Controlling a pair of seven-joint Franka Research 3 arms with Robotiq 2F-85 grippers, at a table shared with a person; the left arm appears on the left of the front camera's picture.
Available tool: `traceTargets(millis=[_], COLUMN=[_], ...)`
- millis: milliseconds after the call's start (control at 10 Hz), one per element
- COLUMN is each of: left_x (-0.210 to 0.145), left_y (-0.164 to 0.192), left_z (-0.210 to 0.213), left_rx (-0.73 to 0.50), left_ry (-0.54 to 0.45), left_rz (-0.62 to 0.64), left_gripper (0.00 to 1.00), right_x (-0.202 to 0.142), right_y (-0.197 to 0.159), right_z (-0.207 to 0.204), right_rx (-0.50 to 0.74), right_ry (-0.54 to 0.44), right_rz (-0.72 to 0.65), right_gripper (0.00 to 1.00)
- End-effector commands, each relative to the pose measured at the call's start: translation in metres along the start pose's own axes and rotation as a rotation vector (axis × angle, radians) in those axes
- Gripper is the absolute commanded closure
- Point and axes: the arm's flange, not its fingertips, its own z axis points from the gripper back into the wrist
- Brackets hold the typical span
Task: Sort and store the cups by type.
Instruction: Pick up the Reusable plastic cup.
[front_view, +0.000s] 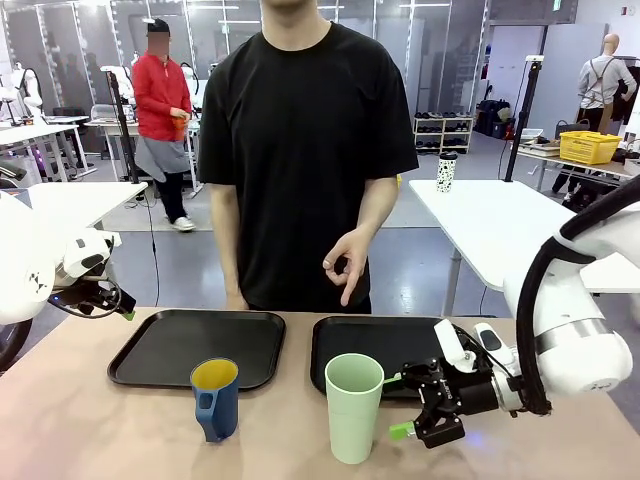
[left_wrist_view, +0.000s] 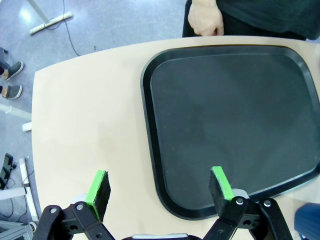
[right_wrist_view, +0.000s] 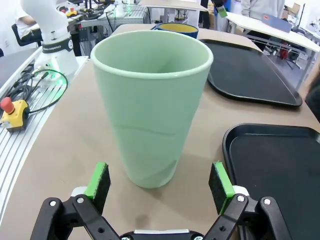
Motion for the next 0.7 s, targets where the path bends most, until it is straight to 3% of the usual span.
traceTargets(millis=[0,600], left_x=[0.0,0.0], left_y=[0.0,0.0], left_z=[0.001,0.001], left_rx=[0.0,0.0], left_ry=[-0.001,-0.001], left_rz=[-0.001,-0.001], left_gripper=[0.0,0.0], right_x=[-0.002,-0.002], right_y=[0.002,0.006], right_z=[-0.012,-0.03], right_rx=[0.015,0.06], right_ry=[-0.031,-0.071], right_rz=[0.041,0.049], right_gripper=[0.0,0.0])
